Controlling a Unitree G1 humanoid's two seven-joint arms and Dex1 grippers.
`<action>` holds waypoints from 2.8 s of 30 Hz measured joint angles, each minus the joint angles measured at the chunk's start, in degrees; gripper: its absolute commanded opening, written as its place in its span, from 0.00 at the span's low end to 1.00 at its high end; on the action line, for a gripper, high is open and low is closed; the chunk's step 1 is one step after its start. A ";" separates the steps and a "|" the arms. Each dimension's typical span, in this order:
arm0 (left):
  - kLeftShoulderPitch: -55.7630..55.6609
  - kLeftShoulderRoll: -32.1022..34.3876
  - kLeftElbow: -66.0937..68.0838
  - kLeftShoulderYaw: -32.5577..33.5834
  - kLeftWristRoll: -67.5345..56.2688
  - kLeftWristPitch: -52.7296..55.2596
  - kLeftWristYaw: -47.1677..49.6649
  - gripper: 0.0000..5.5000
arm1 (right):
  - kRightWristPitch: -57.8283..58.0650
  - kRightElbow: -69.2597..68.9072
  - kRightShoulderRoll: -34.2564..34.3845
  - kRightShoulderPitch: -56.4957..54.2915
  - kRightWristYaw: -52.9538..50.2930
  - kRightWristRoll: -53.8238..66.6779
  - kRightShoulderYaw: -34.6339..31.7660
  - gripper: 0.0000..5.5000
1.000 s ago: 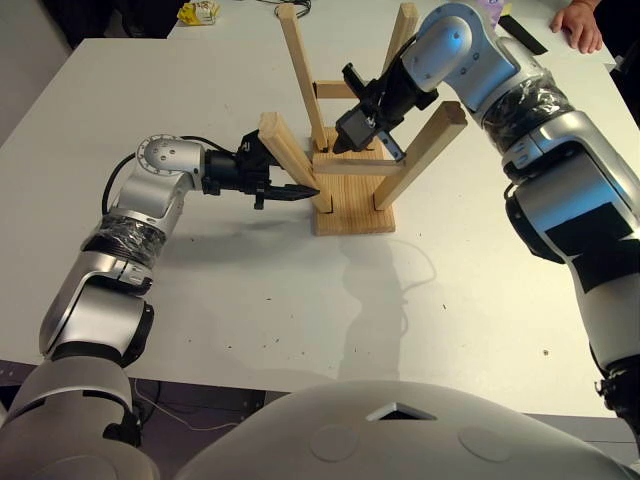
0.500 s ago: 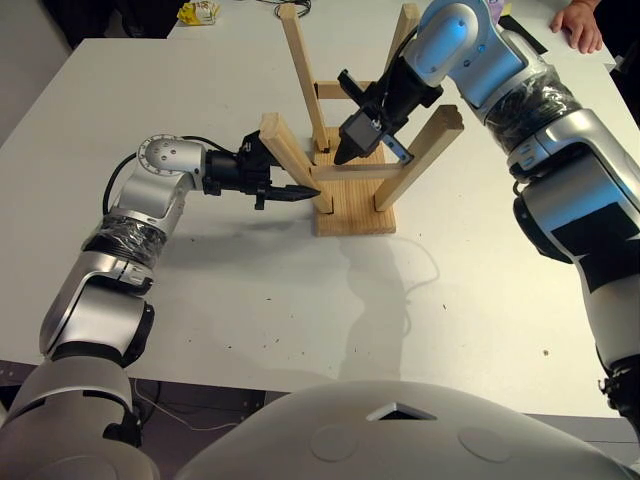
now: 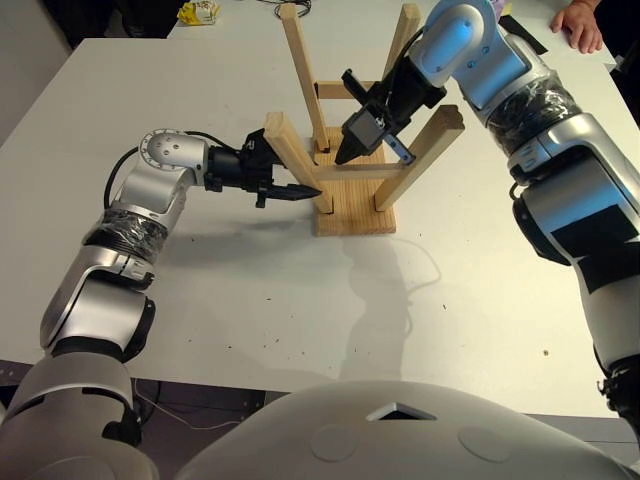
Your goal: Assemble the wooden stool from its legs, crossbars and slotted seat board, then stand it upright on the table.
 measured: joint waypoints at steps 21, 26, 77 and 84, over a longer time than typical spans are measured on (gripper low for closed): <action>0.05 0.16 -0.34 -0.09 -0.18 -0.24 0.44 0.37 | 43.86 -53.49 4.40 23.53 -44.88 5.96 -30.32 0.00; 1.40 0.62 -1.69 0.53 -0.51 -0.23 1.23 0.37 | 57.12 -69.33 4.97 30.00 -58.34 24.46 -38.67 0.00; -2.46 1.79 2.65 -2.62 -0.63 -1.58 -1.58 0.37 | 79.01 -85.48 12.47 60.27 -94.41 -0.82 -3.80 0.00; -2.68 1.60 3.10 -2.78 -0.63 -1.98 -1.78 0.37 | 76.10 -86.14 16.80 56.29 -94.49 -0.88 -8.32 0.00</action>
